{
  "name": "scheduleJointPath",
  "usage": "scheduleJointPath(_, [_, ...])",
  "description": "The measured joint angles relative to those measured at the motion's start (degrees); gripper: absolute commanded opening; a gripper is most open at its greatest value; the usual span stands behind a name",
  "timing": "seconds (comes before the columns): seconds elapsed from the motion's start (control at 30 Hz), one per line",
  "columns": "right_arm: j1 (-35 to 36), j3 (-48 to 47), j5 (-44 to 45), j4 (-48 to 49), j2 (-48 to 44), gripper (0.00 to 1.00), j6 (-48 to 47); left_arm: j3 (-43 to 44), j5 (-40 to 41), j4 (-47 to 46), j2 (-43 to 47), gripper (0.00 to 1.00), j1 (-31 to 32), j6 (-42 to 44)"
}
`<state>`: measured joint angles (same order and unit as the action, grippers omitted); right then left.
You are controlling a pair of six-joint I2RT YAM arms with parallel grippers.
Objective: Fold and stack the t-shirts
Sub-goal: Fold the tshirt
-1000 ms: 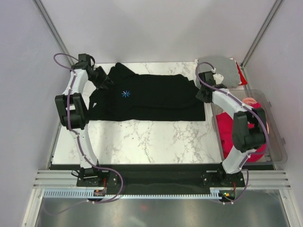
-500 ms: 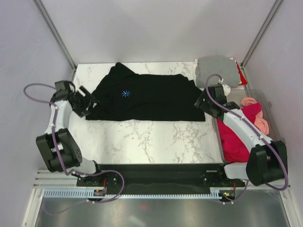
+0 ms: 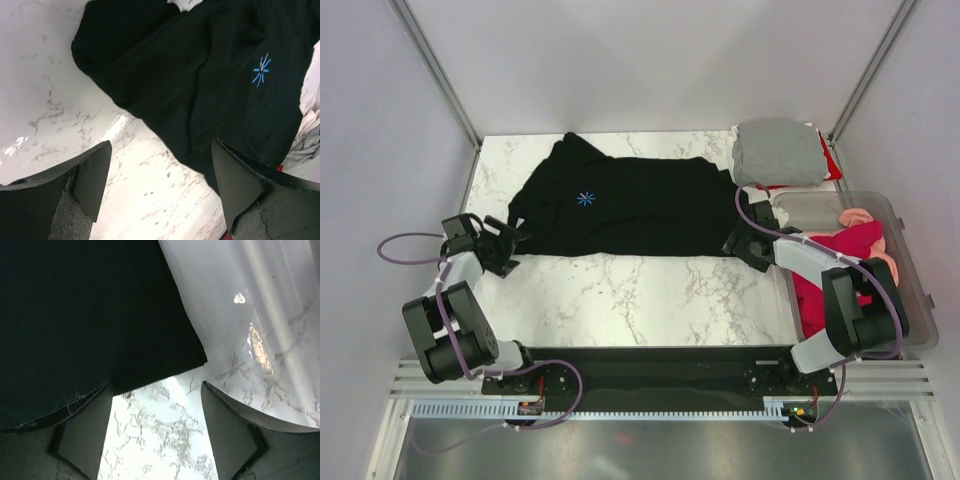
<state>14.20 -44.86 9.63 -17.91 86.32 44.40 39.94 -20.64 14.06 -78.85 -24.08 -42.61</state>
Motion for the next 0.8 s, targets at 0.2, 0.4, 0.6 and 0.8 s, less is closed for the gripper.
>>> scheduleJointPath(0.2, [0.0, -0.2, 2.6, 2.8, 1.8, 0.78, 0.6, -0.5, 1.1, -5.2, -1.4, 0.86, 0.0, -2.8])
scheduleJointPath(0.4, [-0.4, -0.8, 4.0, 5.8, 3.5, 0.72, 0.9, -0.9, 1.2, -8.0, -4.6, 0.82, 0.0, -4.3])
scheduleJointPath(0.6, [-1.2, -1.1, 4.4, 7.6, 4.6, 0.54, 0.7, -1.0, 3.8, -8.8, -6.6, 0.77, 0.7, -5.2])
scheduleJointPath(0.8, [-1.6, -1.4, 4.4, 8.2, 5.6, 0.23, 0.3, 0.4, 5.7, -10.6, -9.8, 0.66, 1.9, -6.4])
